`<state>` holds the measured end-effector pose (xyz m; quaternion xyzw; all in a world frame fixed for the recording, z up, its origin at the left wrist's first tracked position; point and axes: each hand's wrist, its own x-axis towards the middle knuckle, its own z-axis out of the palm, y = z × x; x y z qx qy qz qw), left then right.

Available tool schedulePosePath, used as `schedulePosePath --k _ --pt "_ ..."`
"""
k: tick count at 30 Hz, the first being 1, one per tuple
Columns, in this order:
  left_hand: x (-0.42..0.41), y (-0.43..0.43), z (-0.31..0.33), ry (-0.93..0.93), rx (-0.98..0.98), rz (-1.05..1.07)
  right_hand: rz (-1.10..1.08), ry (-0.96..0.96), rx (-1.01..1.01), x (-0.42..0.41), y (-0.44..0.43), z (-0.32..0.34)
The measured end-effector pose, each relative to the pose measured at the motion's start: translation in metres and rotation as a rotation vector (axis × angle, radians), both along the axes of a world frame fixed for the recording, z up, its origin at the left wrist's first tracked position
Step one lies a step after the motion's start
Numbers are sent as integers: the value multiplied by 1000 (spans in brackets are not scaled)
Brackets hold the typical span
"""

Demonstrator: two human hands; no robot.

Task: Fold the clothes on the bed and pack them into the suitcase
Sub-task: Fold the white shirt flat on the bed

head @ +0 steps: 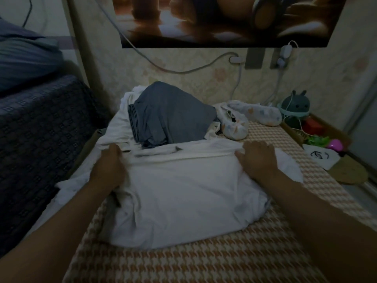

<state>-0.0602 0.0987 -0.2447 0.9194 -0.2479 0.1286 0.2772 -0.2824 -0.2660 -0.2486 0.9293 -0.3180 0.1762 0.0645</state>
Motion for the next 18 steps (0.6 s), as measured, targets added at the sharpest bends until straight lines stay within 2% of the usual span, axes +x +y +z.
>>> schedulePosePath --k 2,4,6,8,9,11,14,16,18 --pt "6 -1 -8 189 249 -122 149 117 45 3 5 -7" --pt "6 -8 -6 298 419 -136 209 222 90 5 10 -11" --pt "5 -14 -2 314 542 -73 155 257 41 4 13 -7" --pt "3 -13 0 260 604 -116 167 169 -54 4 15 -4" --pt "2 -11 0 216 572 -154 202 107 -103 4 15 -5" --pt "5 -6 -4 72 359 -224 273 -100 -236 4 13 -5" --pt "3 -11 13 -100 45 -79 154 -219 -413 15 9 8" --pt "1 -20 28 -241 -16 77 31 -296 -432 24 11 22" --pt "-3 -26 35 -384 14 196 -18 -314 -420 32 18 36"
